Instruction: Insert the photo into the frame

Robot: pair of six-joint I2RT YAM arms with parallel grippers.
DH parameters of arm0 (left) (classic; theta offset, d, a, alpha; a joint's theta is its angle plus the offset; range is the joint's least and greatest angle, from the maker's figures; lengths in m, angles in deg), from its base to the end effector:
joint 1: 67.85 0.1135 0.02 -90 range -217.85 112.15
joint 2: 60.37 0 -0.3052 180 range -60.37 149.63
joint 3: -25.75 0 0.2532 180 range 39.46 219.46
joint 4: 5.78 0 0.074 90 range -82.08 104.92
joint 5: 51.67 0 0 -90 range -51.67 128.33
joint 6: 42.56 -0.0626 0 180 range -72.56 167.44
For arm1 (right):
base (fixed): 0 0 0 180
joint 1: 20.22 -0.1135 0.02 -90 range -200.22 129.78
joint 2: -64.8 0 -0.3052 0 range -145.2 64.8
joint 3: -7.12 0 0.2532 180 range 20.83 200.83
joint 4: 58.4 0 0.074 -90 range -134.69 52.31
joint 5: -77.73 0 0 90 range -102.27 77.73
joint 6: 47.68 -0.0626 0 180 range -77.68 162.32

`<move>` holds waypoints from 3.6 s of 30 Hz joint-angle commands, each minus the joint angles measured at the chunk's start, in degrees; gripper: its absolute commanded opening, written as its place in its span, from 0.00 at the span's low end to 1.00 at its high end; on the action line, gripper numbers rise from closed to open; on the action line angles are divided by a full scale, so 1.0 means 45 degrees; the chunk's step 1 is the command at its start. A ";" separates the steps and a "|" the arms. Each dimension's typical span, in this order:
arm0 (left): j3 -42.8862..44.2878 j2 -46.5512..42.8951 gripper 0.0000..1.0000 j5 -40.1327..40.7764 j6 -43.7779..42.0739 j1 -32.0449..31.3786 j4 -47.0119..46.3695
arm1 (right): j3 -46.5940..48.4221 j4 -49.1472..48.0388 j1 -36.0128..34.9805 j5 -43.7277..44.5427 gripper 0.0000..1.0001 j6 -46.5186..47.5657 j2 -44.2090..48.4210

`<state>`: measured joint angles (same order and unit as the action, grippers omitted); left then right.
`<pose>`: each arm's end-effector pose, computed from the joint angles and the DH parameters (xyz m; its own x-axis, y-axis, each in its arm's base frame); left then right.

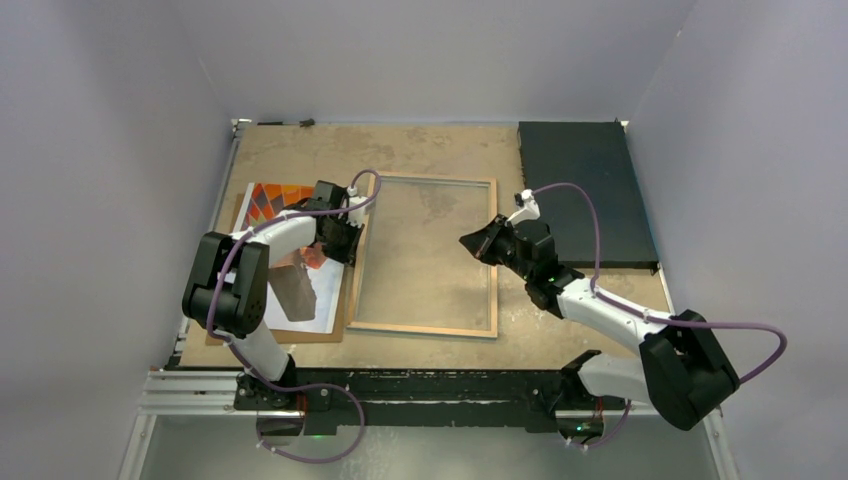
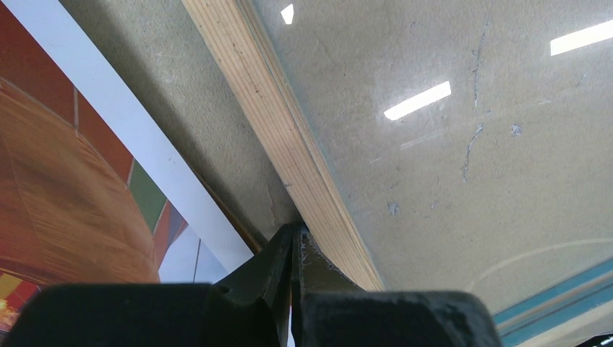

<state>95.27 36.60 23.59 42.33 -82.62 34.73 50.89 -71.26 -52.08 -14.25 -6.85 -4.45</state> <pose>0.3172 -0.1001 0.1750 -0.8625 0.3165 -0.3948 0.4174 0.8861 -0.2015 0.2313 0.1463 0.2601 -0.5422 0.5534 -0.6323 -0.2232 0.6306 0.7433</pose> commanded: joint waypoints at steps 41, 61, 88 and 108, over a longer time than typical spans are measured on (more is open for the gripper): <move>0.0154 -0.0415 0.00 -0.0242 0.0237 -0.0187 0.0058 | 0.3099 0.4397 -0.0931 0.2450 0.90 0.1913 -0.2861; 0.0028 -0.0409 0.00 -0.0210 0.0209 -0.0176 -0.0089 | 0.4363 0.6245 -0.1378 0.4108 0.99 0.2507 -0.4034; 0.0043 -0.0298 0.00 -0.0240 0.0167 -0.0176 -0.0097 | 0.4975 0.7294 -0.1505 0.4756 0.99 0.3047 -0.4662; -0.0032 -0.0338 0.00 -0.0269 0.0137 -0.0176 -0.0057 | 0.4939 0.8144 -0.1495 0.5252 0.99 0.3119 -0.4290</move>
<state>95.34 36.57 23.76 42.36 -82.95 35.04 72.38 -35.81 -58.46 6.78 6.95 -25.59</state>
